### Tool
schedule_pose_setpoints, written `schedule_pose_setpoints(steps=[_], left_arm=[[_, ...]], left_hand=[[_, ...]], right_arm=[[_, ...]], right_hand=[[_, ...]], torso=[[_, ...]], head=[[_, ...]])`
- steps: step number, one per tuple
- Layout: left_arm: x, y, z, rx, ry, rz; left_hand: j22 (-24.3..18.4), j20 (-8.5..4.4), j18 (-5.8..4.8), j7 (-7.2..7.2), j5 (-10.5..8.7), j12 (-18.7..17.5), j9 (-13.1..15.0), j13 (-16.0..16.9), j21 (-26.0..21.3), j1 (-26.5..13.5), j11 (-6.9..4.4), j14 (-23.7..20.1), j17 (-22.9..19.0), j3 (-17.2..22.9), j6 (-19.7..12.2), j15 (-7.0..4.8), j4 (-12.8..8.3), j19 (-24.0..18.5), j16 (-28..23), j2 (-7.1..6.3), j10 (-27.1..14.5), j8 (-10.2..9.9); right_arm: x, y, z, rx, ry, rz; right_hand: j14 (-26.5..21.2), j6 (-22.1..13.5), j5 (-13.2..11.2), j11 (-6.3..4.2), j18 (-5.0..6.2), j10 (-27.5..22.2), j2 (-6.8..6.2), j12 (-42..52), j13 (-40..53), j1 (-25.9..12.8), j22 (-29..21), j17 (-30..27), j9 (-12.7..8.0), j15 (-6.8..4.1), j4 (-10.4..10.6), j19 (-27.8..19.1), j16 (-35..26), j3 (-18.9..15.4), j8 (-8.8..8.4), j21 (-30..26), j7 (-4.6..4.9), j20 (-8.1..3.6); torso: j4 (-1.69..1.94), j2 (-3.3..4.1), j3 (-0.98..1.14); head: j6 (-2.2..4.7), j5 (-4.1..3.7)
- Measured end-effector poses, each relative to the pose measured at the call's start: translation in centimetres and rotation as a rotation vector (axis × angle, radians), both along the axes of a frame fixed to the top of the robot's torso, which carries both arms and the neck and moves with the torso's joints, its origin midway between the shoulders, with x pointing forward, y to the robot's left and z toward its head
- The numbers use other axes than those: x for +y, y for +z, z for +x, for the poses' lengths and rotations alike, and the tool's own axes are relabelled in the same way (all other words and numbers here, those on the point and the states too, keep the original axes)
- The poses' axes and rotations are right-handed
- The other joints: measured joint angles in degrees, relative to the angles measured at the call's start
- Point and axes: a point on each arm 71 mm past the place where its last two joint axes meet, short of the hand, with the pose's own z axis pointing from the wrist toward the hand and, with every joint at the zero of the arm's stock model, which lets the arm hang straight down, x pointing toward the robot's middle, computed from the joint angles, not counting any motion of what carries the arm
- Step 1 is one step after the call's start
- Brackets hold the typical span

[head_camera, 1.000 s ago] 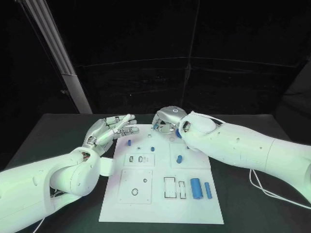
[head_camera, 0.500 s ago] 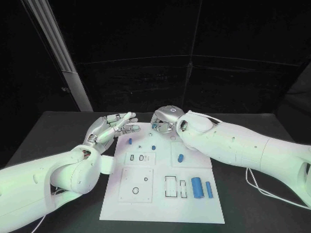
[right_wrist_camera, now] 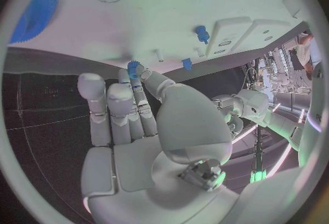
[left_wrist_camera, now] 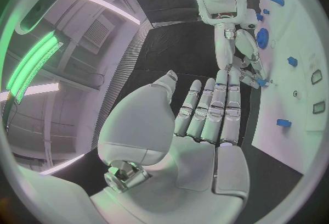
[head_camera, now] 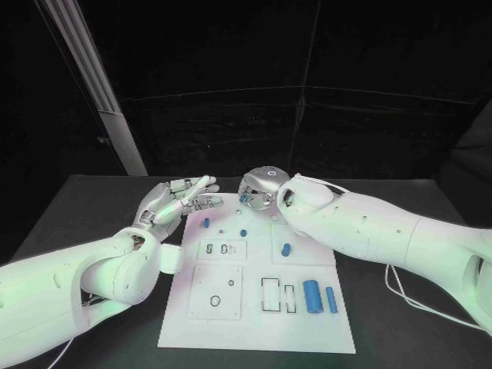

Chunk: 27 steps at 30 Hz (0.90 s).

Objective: Assemble the parts on the task board

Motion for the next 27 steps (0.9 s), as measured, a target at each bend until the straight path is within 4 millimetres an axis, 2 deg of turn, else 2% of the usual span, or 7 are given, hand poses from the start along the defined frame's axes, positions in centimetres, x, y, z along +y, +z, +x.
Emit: schedule_pose_setpoints(steps=[5,8,12,17,21,25,27], left_arm=[[0.0,0.1,0.0,-0.001,-0.002,-0.001],[0.0,0.1,0.0,-0.001,-0.003,-0.001],[-0.1,0.1,0.0,-0.001,-0.003,-0.001],[0.0,0.2,0.0,0.000,-0.003,0.000],[0.1,0.2,0.0,0.000,-0.001,0.001],[0.4,0.3,0.0,0.001,0.003,0.003],[0.5,0.3,0.0,0.002,0.005,0.004]], left_hand=[[0.0,0.00,0.00,0.00,0.00,0.0,0.0,0.0,0.0,0.0,0.00,0.0,0.0,0.0,0.0,0.00,0.0,0.0,0.0,0.00,0.0,0.0],[0.0,0.00,0.00,0.00,0.00,0.0,0.0,0.0,0.0,0.0,0.00,0.0,0.0,0.0,0.0,0.00,0.0,0.0,0.0,0.00,0.0,0.0],[0.0,0.00,0.00,0.00,0.00,0.0,0.0,0.0,-0.2,0.0,0.00,0.0,0.0,0.0,0.0,0.00,0.0,0.0,-0.2,0.00,0.0,0.0],[-0.1,0.00,0.00,0.00,0.00,-0.2,0.0,-0.1,-0.2,0.2,0.00,0.0,0.0,0.0,0.0,0.00,0.0,0.0,-0.2,0.24,0.0,0.0],[-0.1,0.00,0.00,0.00,0.00,-0.2,0.0,-0.1,-0.2,0.2,0.00,-0.2,-0.1,0.2,0.0,0.21,-0.2,0.0,-0.4,0.24,0.0,-0.2],[-0.2,0.00,0.00,0.00,0.00,-0.2,0.0,0.0,-0.2,0.2,0.00,-0.2,-0.1,0.2,0.0,0.21,-0.2,0.0,-0.4,0.24,0.0,-0.2],[-0.2,0.00,0.00,0.00,0.00,-0.2,0.0,-0.1,-0.4,0.5,0.00,-0.2,-0.1,0.2,0.0,0.21,-0.5,0.0,-0.4,0.47,0.0,-0.2]], right_arm=[[0.0,-0.1,0.1,0.001,-0.004,-0.008],[-0.1,-0.1,0.2,0.000,-0.007,-0.012],[-0.1,-0.1,0.1,-0.002,-0.005,-0.011],[-0.4,0.2,-0.1,-0.012,0.004,-0.003],[-1.4,0.5,-0.5,-0.023,0.007,0.013],[-3.6,1.2,-1.2,-0.028,-0.008,0.040],[-5.1,1.9,-1.5,-0.025,-0.031,0.059]], right_hand=[[-1.4,-2.5,-0.2,0.70,0.00,-3.5,-1.90,0.0,-0.1,-0.7,-3.2,-3.8,-0.1,0.57,0.7,-2.4,-2.5,0.2,0.03,-1.9,0.75,0.46],[-2.2,-6.2,-0.2,1.63,0.00,-8.3,-3.36,0.0,-0.1,-0.5,-4.8,-6.3,-0.3,1.35,1.6,-3.6,-4.1,-0.8,0.03,-3.0,1.43,1.14],[-2.3,-10.9,-0.2,2.05,0.01,-11.7,-3.96,0.0,-0.1,0.1,-5.6,-7.5,-0.3,1.43,2.2,-4.2,-4.8,-2.7,0.03,-3.3,1.53,1.54],[-2.3,-12.0,-0.2,2.10,0.01,-11.8,-3.95,0.0,-0.1,0.1,-5.8,-7.7,-0.3,1.43,2.6,-4.3,-5.0,-3.6,0.04,-3.3,1.55,1.62],[-1.6,-10.0,0.2,1.55,0.01,-8.2,-3.47,2.1,0.4,0.6,-3.7,-5.2,-0.1,1.30,3.0,-3.1,-3.5,-4.0,0.28,-2.4,1.31,1.38],[0.2,-6.2,1.1,0.25,0.02,-0.8,-3.35,5.1,1.2,0.7,1.1,0.7,0.5,0.28,4.4,0.1,0.9,-3.8,1.66,0.7,0.74,0.60],[0.3,-5.7,1.7,-0.43,0.02,2.5,-4.28,6.4,1.8,-1.7,2.0,1.8,0.5,0.09,6.1,0.6,1.7,-5.2,1.66,1.4,0.24,0.14]], torso=[[-0.01,0.00,-0.03],[-0.03,0.00,-0.03],[-0.07,0.00,-0.03],[-0.18,0.00,-0.02],[-0.27,-0.02,-0.01],[-0.46,-0.12,0.01],[-0.62,-0.21,0.03]], head=[[-0.06,0.02],[-0.07,0.08],[-0.07,0.13],[-0.08,0.25],[0.15,0.25],[0.29,0.16],[0.30,0.15]])
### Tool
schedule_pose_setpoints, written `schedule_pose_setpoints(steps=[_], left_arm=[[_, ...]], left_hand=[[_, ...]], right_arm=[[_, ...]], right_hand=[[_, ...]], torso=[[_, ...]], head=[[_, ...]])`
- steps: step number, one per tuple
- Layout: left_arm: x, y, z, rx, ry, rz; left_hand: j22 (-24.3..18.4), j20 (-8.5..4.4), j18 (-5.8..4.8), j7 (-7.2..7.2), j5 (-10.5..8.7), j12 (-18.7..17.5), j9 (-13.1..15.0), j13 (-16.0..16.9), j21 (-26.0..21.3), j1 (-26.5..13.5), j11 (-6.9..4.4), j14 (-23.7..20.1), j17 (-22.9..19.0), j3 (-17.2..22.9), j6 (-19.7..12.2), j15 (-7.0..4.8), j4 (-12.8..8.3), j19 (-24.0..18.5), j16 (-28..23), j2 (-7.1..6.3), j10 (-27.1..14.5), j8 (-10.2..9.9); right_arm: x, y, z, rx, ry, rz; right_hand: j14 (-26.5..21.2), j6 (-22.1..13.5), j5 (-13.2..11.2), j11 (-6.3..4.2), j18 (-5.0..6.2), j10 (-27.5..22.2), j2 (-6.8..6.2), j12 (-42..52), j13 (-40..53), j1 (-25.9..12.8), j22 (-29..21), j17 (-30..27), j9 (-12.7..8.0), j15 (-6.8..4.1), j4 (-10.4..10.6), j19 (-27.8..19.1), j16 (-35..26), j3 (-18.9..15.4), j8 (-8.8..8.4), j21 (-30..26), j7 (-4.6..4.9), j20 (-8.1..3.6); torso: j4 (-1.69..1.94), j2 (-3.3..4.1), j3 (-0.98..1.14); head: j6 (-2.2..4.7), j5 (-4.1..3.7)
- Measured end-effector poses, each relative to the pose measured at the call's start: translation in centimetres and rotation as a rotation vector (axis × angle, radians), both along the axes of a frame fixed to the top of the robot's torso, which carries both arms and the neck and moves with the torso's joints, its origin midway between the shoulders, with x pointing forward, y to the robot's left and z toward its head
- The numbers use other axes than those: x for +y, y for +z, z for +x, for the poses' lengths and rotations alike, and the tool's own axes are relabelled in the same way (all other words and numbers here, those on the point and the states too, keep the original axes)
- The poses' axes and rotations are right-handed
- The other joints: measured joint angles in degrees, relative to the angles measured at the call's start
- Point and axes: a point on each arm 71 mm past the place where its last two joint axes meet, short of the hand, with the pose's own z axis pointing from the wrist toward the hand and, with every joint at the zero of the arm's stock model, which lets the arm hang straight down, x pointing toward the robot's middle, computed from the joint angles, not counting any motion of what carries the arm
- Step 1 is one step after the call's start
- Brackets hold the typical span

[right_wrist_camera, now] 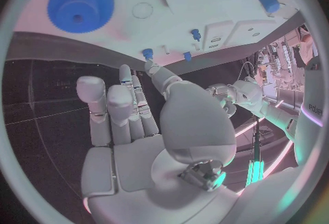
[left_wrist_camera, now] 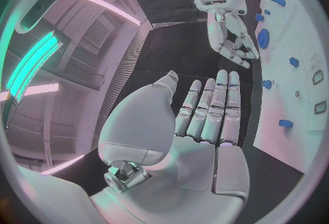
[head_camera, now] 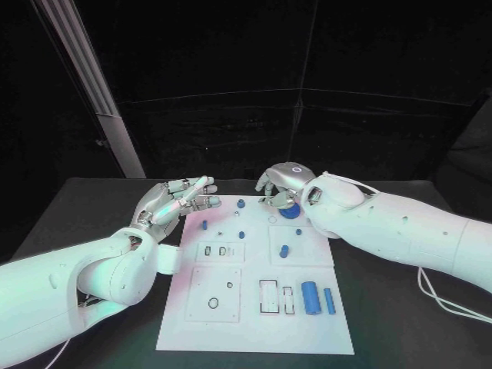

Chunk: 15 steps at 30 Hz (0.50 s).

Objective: Assemble the parts on the task board

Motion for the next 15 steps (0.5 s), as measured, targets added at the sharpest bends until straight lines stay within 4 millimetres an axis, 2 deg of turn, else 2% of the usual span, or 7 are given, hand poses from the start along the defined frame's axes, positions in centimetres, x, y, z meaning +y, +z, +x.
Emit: schedule_pose_setpoints(steps=[3,6,7,9,10,12,15], left_arm=[[0.1,0.0,-0.1,0.001,-0.001,0.000],[0.2,0.1,-0.1,0.001,0.001,0.000],[0.2,0.1,-0.1,0.001,0.002,0.000],[0.3,0.1,-0.1,0.001,0.002,0.000],[0.3,0.1,-0.1,0.000,0.002,0.000],[0.4,0.0,0.0,0.000,0.004,0.001],[0.5,0.0,0.1,0.000,0.008,0.004]], left_hand=[[-0.1,0.00,0.00,0.00,0.00,-0.2,0.0,0.0,0.0,0.0,0.00,0.0,0.0,0.0,0.0,0.00,0.0,0.0,0.0,0.00,0.0,0.0],[-0.1,0.00,-0.01,0.00,0.00,-0.2,0.0,0.0,0.0,0.0,0.01,0.0,0.0,0.0,0.0,0.00,0.0,0.0,-0.2,-0.01,0.0,0.0],[-0.1,0.00,0.00,0.00,0.00,-0.2,0.0,0.0,0.0,0.0,0.15,0.0,0.0,0.0,0.0,0.00,0.0,0.0,-0.2,-0.01,-0.1,0.0],[-0.1,0.00,0.00,0.00,0.00,-0.2,0.0,0.0,0.0,0.0,0.21,0.0,0.0,0.2,0.0,0.00,-0.2,0.0,-0.2,-0.01,-0.2,0.0],[-0.1,0.00,0.00,0.00,0.00,-0.2,0.0,0.0,0.0,0.0,0.21,0.0,0.0,0.2,0.0,0.00,-0.2,0.0,-0.2,-0.01,-0.2,0.0],[-0.1,0.00,0.00,0.00,0.00,-0.2,0.0,0.0,0.0,0.0,0.21,0.0,0.0,0.2,0.0,0.00,-0.2,0.0,-0.2,-0.01,-0.2,0.0],[-0.1,0.00,0.00,0.00,0.00,-0.2,0.0,0.0,0.0,0.0,0.21,0.0,0.0,0.2,0.0,0.00,-0.2,0.0,-0.2,-0.01,-0.2,0.0]], right_arm=[[-1.9,0.7,-0.4,0.011,-0.038,0.020],[-3.8,1.0,-1.0,0.043,-0.083,0.039],[-4.5,1.0,-1.1,0.059,-0.105,0.044],[-5.5,0.9,-1.1,0.087,-0.138,0.051],[-5.9,0.8,-1.1,0.102,-0.153,0.054],[-6.7,0.7,-1.1,0.136,-0.188,0.062],[-7.2,0.4,-1.0,0.179,-0.222,0.068]], right_hand=[[0.2,0.6,2.7,-1.33,-0.01,5.1,-2.61,2.8,2.1,-3.7,1.7,2.0,0.0,-1.23,3.3,1.0,1.5,-3.3,0.00,1.0,-1.19,-1.02],[0.1,0.5,5.7,-2.42,-0.39,9.1,-3.95,6.7,5.8,-5.4,4.1,4.7,-0.2,-1.98,6.5,2.7,3.3,-6.8,0.00,2.4,-1.92,-1.86],[0.2,0.4,6.5,-2.58,-1.01,9.5,-3.94,8.3,7.5,-5.4,5.2,5.9,-0.2,-2.29,7.4,3.3,4.1,-8.2,0.00,3.0,-2.04,-2.11],[0.1,0.3,8.1,-2.99,-1.01,9.9,-4.01,11.8,11.4,-5.3,7.8,9.0,-0.2,-2.31,9.0,4.7,6.1,-10.7,0.00,4.4,-2.17,-2.39],[0.2,0.0,9.0,-3.15,-2.27,9.6,-3.85,16.3,16.6,-4.3,9.4,11.6,-0.2,-2.47,10.4,5.4,7.8,-12.8,0.00,5.3,-2.38,-2.19],[0.2,-0.2,9.6,-2.63,-2.27,7.8,-2.74,28.8,30.6,-3.0,12.1,16.6,-0.2,-2.47,13.8,6.5,10.9,-17.0,0.20,6.9,-2.25,-2.25],[0.2,-1.1,9.7,-2.59,-2.27,7.4,-2.63,41.2,44.5,0.0,14.6,21.0,-0.2,-2.44,15.9,7.1,13.3,-20.6,0.21,8.3,-1.96,-1.77]], torso=[[-0.26,-0.14,0.04],[-0.62,-0.26,0.09],[-0.77,-0.30,0.12],[-0.95,-0.34,0.16],[-1.03,-0.35,0.18],[-1.16,-0.35,0.21],[-1.20,-0.35,0.22]], head=[[0.05,0.08],[0.13,0.24],[0.13,0.34],[0.10,0.41],[0.10,0.41],[0.00,0.49],[-0.16,0.48]])
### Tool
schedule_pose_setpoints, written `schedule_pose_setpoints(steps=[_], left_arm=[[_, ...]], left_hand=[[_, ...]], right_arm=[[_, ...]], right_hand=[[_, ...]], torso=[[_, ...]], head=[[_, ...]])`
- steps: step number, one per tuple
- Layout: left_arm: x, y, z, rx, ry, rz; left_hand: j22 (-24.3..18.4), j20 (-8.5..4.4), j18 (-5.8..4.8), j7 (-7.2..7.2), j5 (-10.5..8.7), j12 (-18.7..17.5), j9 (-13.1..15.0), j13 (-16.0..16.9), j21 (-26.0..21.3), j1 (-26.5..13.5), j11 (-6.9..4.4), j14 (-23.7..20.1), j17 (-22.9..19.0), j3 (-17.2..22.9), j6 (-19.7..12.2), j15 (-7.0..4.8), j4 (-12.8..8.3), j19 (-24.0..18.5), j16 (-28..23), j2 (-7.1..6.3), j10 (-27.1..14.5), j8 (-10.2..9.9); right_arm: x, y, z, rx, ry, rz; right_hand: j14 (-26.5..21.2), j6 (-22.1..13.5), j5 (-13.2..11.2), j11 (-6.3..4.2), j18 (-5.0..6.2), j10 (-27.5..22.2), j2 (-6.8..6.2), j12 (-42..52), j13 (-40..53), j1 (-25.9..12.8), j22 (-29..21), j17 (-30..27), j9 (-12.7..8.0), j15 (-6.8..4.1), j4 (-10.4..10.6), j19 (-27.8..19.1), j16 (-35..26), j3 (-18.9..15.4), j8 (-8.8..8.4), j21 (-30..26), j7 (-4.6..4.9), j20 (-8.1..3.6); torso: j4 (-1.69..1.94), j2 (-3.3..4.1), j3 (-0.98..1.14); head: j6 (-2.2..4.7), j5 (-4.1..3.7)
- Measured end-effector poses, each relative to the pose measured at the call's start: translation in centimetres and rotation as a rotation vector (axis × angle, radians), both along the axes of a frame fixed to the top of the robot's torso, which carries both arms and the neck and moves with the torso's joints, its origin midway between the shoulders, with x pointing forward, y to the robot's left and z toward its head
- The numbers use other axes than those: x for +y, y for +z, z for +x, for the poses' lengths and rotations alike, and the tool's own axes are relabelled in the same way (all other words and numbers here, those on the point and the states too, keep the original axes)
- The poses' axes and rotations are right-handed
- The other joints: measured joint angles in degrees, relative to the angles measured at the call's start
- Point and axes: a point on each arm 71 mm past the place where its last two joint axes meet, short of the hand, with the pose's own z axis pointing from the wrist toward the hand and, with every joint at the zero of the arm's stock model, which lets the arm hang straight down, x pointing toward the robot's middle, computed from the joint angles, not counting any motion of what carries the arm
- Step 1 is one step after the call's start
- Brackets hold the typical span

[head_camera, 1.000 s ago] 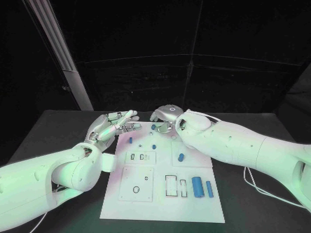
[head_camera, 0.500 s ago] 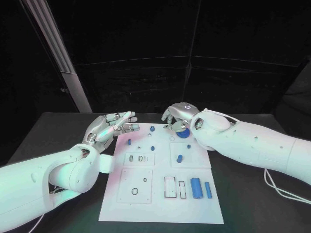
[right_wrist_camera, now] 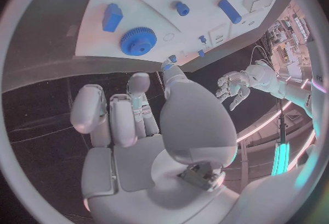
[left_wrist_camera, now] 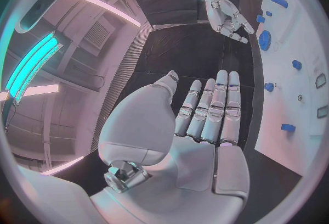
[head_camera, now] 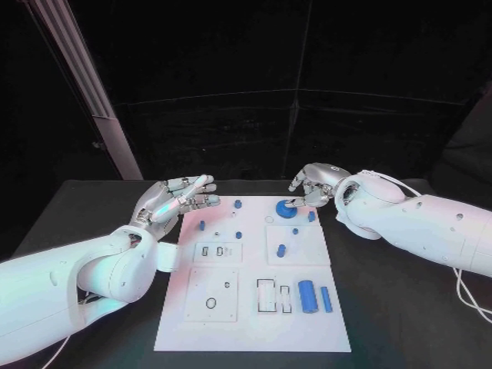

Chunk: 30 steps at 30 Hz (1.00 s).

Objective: Assemble the parts on the task board

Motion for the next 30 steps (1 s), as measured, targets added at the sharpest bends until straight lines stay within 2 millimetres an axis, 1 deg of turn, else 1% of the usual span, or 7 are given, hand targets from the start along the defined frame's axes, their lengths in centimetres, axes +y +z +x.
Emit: schedule_pose_setpoints(steps=[2,4,5,9,16,23,30], left_arm=[[0.1,0.0,0.1,0.000,0.002,0.001],[0.1,-0.1,0.1,0.001,0.003,0.002],[0.1,-0.1,0.1,0.001,0.003,0.002],[0.0,-0.1,0.2,0.002,0.002,0.002],[-0.1,-0.1,0.2,0.006,-0.003,0.002],[-0.2,-0.2,0.2,0.008,-0.004,0.003],[-0.2,-0.2,0.2,0.009,-0.005,0.003]], left_hand=[[0.0,0.00,0.00,0.00,0.00,0.0,0.0,0.0,0.0,0.2,0.00,0.0,0.0,0.0,0.0,0.00,0.0,0.0,0.0,0.24,0.0,0.0],[0.0,0.00,0.00,0.00,0.00,0.0,0.0,0.0,0.0,0.3,0.00,0.0,-0.1,0.0,0.0,0.00,0.0,0.0,0.0,0.29,0.0,0.0],[0.0,0.00,0.00,0.00,0.00,0.0,0.0,0.0,0.0,0.3,0.00,0.0,-0.1,0.0,0.0,0.00,0.0,0.0,0.0,0.29,0.0,0.0],[-0.1,0.00,0.00,0.00,0.00,0.0,0.0,0.0,0.0,0.3,0.00,0.0,-0.1,0.1,0.0,0.00,-0.1,0.0,0.0,0.29,0.0,0.0],[-0.4,0.00,0.00,0.00,0.00,0.0,0.0,0.0,-0.4,1.3,0.00,0.0,-0.1,1.4,0.0,0.00,-1.4,0.0,-0.4,1.32,0.0,-0.2],[-0.4,0.00,0.00,0.00,0.00,-0.2,0.0,0.0,-0.4,1.4,0.00,0.0,-0.1,1.6,0.0,0.00,-1.6,0.0,-0.4,1.35,0.0,-0.2],[-0.5,0.00,0.00,0.00,0.00,-0.2,0.0,0.0,-0.4,1.4,0.00,0.0,-0.2,1.9,0.0,0.00,-1.9,0.0,-0.6,1.35,0.0,-0.4]], right_arm=[[-0.2,-0.2,0.1,0.024,-0.016,-0.002],[-0.2,-0.3,0.2,0.037,-0.025,-0.010],[-0.1,-0.4,0.2,0.042,-0.028,-0.018],[0.4,-0.6,0.4,0.049,-0.025,-0.052],[0.8,-0.9,0.7,0.055,-0.017,-0.103],[1.2,-1.1,0.9,0.064,-0.008,-0.133],[1.5,-1.4,1.1,0.072,0.001,-0.151]], right_hand=[[-0.2,-0.5,0.0,0.31,0.00,0.3,0.37,5.6,6.1,1.1,0.8,2.2,0.0,0.25,1.0,0.1,1.2,-1.3,0.29,0.5,0.38,0.14],[0.0,-1.0,0.2,0.68,0.01,1.7,0.34,10.9,11.7,2.1,1.9,4.3,-0.1,0.42,1.6,0.8,2.3,-2.4,0.30,1.0,0.35,0.27],[0.0,-1.3,0.3,0.79,-0.92,3.2,0.26,15.3,16.2,2.8,3.2,6.4,-0.1,0.44,2.1,1.6,3.4,-2.9,0.35,1.6,0.58,0.32],[0.0,-1.5,0.3,1.04,-0.89,5.8,0.45,23.4,24.2,4.7,4.2,7.8,-0.1,0.83,2.7,2.2,6.4,-4.0,0.99,2.2,0.85,0.59],[-0.2,-1.5,0.3,1.23,-0.89,7.0,0.93,28.5,25.0,6.4,4.3,7.9,0.0,1.03,2.4,2.4,7.5,-4.3,1.32,2.2,0.85,0.82],[0.0,-1.5,0.3,1.23,-0.88,7.0,1.46,30.2,25.0,7.0,4.8,7.8,0.0,1.24,2.2,2.6,7.9,-4.5,1.81,2.2,0.85,1.02],[0.0,-1.5,0.3,1.23,-0.87,7.0,1.47,30.7,25.0,7.0,4.9,7.8,0.0,1.23,2.1,2.6,8.1,-4.6,1.84,2.5,0.85,1.02]], torso=[[0.01,0.01,0.00],[0.04,0.03,0.00],[0.06,0.04,0.00],[0.11,0.07,0.01],[0.12,0.07,-0.05],[0.12,0.07,-0.07],[0.12,0.07,-0.08]], head=[[-0.09,-0.13],[-0.16,-0.14],[-0.21,-0.14],[-0.31,-0.27],[-0.57,-0.30],[-0.82,-0.29],[-0.91,-0.27]])
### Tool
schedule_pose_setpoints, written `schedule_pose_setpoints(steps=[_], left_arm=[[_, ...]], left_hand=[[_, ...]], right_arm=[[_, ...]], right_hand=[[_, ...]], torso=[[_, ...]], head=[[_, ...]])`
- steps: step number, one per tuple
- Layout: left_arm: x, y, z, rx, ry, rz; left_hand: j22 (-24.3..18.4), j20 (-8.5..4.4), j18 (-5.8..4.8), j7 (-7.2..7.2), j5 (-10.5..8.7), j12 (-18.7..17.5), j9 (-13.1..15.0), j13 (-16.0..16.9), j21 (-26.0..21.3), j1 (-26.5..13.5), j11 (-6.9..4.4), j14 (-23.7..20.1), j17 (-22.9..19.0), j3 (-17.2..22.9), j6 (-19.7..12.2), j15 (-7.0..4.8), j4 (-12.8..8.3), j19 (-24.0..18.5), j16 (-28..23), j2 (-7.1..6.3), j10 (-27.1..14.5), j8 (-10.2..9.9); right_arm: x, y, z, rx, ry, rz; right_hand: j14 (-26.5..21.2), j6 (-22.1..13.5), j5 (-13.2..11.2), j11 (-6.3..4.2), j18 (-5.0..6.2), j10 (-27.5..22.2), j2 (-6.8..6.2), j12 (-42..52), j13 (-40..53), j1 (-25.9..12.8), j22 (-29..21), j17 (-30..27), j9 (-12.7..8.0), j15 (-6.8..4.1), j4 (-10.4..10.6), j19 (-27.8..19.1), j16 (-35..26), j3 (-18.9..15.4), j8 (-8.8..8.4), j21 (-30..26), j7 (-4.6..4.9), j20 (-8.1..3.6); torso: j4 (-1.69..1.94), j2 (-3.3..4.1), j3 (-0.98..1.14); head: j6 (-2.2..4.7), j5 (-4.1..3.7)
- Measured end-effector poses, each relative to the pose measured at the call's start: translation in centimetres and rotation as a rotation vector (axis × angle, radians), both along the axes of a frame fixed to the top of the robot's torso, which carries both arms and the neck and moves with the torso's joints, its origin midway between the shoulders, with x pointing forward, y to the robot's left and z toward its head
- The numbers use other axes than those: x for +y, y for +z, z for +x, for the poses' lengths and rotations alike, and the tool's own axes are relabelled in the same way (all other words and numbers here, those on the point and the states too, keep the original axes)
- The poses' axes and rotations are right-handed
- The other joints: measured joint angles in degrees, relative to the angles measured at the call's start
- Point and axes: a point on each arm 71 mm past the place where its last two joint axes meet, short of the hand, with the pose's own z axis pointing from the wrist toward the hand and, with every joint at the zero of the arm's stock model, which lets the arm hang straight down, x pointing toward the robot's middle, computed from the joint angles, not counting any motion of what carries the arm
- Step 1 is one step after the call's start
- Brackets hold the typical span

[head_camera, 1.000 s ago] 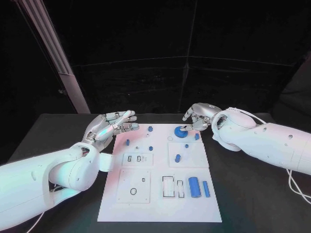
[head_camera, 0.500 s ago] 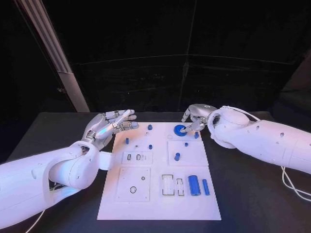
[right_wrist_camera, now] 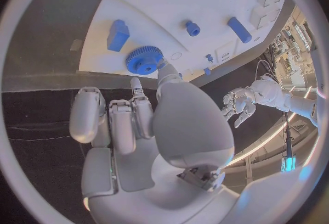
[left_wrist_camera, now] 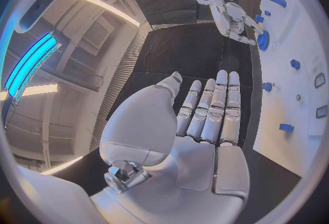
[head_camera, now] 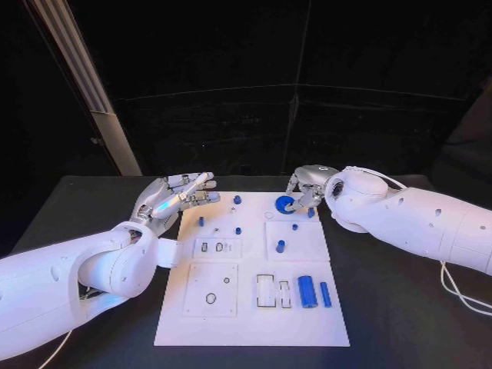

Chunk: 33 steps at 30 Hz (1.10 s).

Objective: Assemble the parts on the task board

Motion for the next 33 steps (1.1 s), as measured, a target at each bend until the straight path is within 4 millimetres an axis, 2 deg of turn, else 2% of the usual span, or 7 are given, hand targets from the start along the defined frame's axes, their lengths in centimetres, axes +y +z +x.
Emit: schedule_pose_setpoints(steps=[13,19,27,32,33], left_arm=[[-0.13,-0.03,0.05,0.001,-0.002,0.000],[-0.14,-0.04,0.07,0.001,-0.002,0.000],[-0.12,-0.04,0.08,0.002,-0.002,0.000],[-0.07,-0.05,0.07,0.002,-0.001,0.001],[-0.06,-0.05,0.07,0.002,-0.001,0.001]], left_hand=[[-0.1,0.00,0.00,0.00,0.00,0.0,0.0,0.0,0.0,0.2,0.00,0.0,0.0,0.2,0.0,0.00,-0.2,0.0,0.0,0.22,0.0,0.0],[-0.1,0.00,0.00,0.00,0.00,0.0,0.0,0.0,0.0,0.2,0.00,0.0,-0.1,0.2,0.0,0.00,-0.2,0.0,0.0,0.22,0.0,0.0],[-0.1,0.14,0.00,0.00,0.00,0.0,0.0,0.0,0.0,0.2,0.00,0.0,-0.1,0.4,0.0,0.00,-0.4,0.1,0.0,0.22,0.0,0.0],[-0.1,0.20,0.00,0.00,0.00,0.0,0.0,0.0,0.0,0.2,0.00,0.0,-0.1,0.5,0.0,0.00,-0.5,0.2,0.0,0.22,0.0,0.0],[-0.1,0.20,0.00,0.00,0.00,0.0,0.0,0.0,0.0,0.2,0.00,0.0,-0.1,0.5,0.0,0.00,-0.5,0.2,0.0,0.22,0.0,0.0]], right_arm=[[0.56,-0.51,0.33,0.016,0.012,-0.016],[0.60,-0.55,0.42,0.022,0.017,-0.020],[0.57,-0.52,0.50,0.028,0.021,-0.024],[0.49,-0.50,0.50,0.027,0.022,-0.025],[0.50,-0.46,0.49,0.024,0.023,-0.025]], right_hand=[[0.0,0.0,0.0,0.00,0.00,0.0,1.02,0.7,0.0,1.0,0.2,0.0,0.0,0.00,-0.7,0.0,0.0,0.5,0.33,0.0,0.00,0.00],[0.0,0.6,-1.9,0.00,0.01,0.0,2.36,0.9,0.0,1.6,0.3,0.0,0.0,0.00,-1.5,0.0,0.0,1.1,0.99,0.0,-0.21,0.00],[0.0,1.5,-2.0,-0.01,0.01,0.0,3.03,0.9,0.0,2.2,0.4,0.0,0.0,0.00,-2.2,0.2,0.3,1.9,1.27,0.0,-0.15,-0.22],[0.0,2.5,-2.1,-0.21,0.01,0.2,3.83,1.2,0.0,3.1,0.6,0.0,0.0,-0.01,-3.3,0.2,0.3,3.0,1.51,0.2,-0.50,-0.22],[0.0,3.0,-2.3,-0.21,0.00,0.2,4.48,1.2,0.0,3.7,0.7,0.0,0.0,0.00,-3.9,0.3,0.3,3.7,1.76,0.2,-0.58,-0.34]], torso=[[-0.05,0.01,0.05],[-0.07,0.03,0.06],[-0.07,0.03,0.05],[-0.07,0.03,0.04],[-0.07,0.03,0.04]], head=[[-0.14,-0.02],[-0.24,-0.07],[-0.40,-0.09],[-0.48,-0.09],[-0.49,-0.09]])
